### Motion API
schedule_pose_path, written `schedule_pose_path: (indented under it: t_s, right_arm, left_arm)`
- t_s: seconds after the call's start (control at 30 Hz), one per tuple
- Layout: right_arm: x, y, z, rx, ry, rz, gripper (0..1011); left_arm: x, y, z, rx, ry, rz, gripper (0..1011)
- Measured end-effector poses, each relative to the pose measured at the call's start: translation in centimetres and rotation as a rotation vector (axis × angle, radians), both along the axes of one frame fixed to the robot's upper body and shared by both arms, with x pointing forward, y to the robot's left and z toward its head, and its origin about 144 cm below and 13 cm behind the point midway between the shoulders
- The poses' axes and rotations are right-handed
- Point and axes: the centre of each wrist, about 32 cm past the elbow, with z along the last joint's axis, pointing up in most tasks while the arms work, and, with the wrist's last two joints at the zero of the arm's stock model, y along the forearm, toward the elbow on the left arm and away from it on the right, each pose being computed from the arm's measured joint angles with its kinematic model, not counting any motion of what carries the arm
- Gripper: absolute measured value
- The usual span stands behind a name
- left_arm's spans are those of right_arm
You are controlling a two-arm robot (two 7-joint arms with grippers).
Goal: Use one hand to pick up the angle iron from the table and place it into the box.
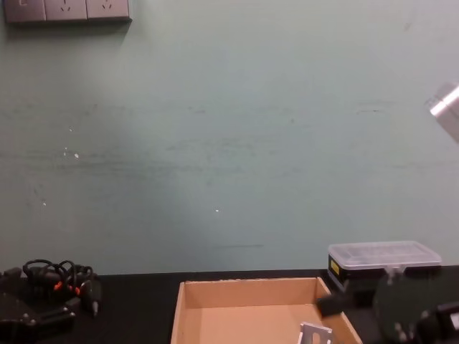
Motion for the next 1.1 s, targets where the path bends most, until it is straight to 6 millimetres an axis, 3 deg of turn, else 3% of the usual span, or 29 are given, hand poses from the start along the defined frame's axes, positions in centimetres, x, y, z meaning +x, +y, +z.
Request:
schedule_pose_path:
  t_s: [0.4, 1.1]
  right_arm:
    - [-0.2, 1.8, -0.6, -0.062, 0.105, 0.177, 1002]
    - [0.9, 3.3, -3.4, -0.097, 0.237, 0.255, 1003]
  left_arm:
    - [0.0, 0.0, 0.0, 0.0, 0.0, 0.0, 1011]
    - [0.0, 0.0, 0.0, 0.0, 0.0, 0.0, 1011]
